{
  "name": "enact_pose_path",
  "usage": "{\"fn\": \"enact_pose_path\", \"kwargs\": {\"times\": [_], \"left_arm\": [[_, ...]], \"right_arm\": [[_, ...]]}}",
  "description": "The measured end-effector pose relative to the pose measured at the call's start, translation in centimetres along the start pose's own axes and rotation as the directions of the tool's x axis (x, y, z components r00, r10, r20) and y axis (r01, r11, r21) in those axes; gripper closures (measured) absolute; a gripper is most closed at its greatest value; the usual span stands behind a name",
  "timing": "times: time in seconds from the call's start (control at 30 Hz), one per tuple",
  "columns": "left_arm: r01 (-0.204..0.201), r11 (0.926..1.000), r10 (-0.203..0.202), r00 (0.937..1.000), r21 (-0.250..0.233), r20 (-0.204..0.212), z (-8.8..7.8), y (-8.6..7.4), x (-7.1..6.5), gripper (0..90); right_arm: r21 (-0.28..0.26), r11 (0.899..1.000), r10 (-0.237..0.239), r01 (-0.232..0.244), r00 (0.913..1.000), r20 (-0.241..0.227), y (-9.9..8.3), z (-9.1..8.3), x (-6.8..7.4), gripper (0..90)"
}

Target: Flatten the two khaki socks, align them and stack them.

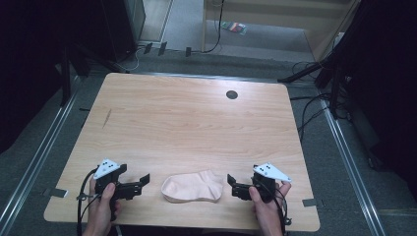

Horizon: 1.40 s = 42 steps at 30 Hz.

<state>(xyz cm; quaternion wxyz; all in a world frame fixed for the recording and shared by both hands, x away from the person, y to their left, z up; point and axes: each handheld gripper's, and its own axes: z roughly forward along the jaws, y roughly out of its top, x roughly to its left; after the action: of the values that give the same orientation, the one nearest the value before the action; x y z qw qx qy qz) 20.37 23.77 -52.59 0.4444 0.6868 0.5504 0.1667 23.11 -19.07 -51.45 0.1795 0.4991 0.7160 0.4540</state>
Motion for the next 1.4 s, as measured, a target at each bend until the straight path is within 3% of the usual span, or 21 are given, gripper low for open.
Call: {"fn": "enact_pose_path", "kwargs": {"times": [0.23, 0.63, 0.67, 0.8, 0.87, 0.97, 1.0, 1.07, 1.17, 1.27, 1.3, 1.4], "left_arm": [[-0.013, 0.9993, 0.011, 0.9981, -0.036, -0.061, -0.9, -0.2, 2.1, 2.3], [-0.011, 0.9994, 0.006, 0.9915, -0.032, -0.13, -2.0, -1.3, 6.0, 2.3], [-0.012, 0.9997, 0.009, 0.9878, -0.023, -0.156, -2.1, -1.5, 6.7, 2.3], [0.012, 0.9995, -0.017, 0.9858, -0.029, -0.167, -2.3, -1.7, 7.7, 2.3], [-0.001, 0.9992, -0.007, 0.9796, -0.04, -0.201, -2.8, -1.6, 8.3, 2.4], [-0.005, 0.9991, -0.004, 0.9784, -0.043, -0.207, -3.0, -1.6, 8.7, 2.4], [-0.017, 0.9992, 0.009, 0.9753, -0.035, -0.221, -3.2, -1.7, 8.9, 2.4], [-0.021, 0.999, 0.011, 0.9734, -0.039, -0.229, -3.5, -1.8, 9.4, 2.4], [0.013, 0.999, -0.023, 0.9691, -0.042, -0.245, -4.0, -1.9, 10.7, 2.4], [0.016, 0.9986, -0.028, 0.9669, -0.049, -0.254, -4.2, -1.9, 11.1, 2.4], [0.002, 0.9989, -0.014, 0.9604, -0.046, -0.278, -4.3, -1.8, 11.4, 2.4], [0.016, 0.9984, -0.031, 0.9582, -0.055, -0.284, -4.7, -1.8, 12.3, 2.4]], "right_arm": [[-0.015, 1.0, 0.007, -0.007, 0.9993, 0.036, 0.1, -0.5, -1.8, 0.0], [-0.011, 1.0, 0.007, -0.006, 0.9945, 0.105, -0.6, -1.1, -5.0, 0.0], [-0.007, 1.0, 0.011, -0.01, 0.9938, 0.111, -0.9, -1.3, -5.5, 0.0], [0.006, 1.0, 0.009, -0.01, 0.9922, 0.124, -1.5, -1.5, -6.7, 0.0], [0.013, 1.0, 0.018, -0.02, 0.99, 0.14, -2.0, -1.8, -7.8, 0.0], [0.015, 0.999, 0.028, -0.031, 0.9873, 0.157, -2.3, -2.0, -8.8, 0.0], [0.019, 0.999, 0.037, -0.041, 0.9851, 0.168, -2.7, -2.4, -9.7, 0.0], [0.019, 0.999, 0.04, -0.044, 0.9842, 0.172, -2.8, -2.5, -10.0, 0.0], [0.014, 0.998, 0.053, -0.057, 0.9819, 0.182, -3.2, -3.3, -11.1, 0.0], [0.008, 0.998, 0.062, -0.064, 0.9812, 0.183, -3.4, -3.8, -11.6, 0.0], [0.006, 0.998, 0.063, -0.065, 0.981, 0.183, -3.4, -3.9, -11.8, 0.0], [-0.007, 0.998, 0.066, -0.066, 0.9764, 0.206, -3.7, -4.7, -12.6, 0.0]]}}
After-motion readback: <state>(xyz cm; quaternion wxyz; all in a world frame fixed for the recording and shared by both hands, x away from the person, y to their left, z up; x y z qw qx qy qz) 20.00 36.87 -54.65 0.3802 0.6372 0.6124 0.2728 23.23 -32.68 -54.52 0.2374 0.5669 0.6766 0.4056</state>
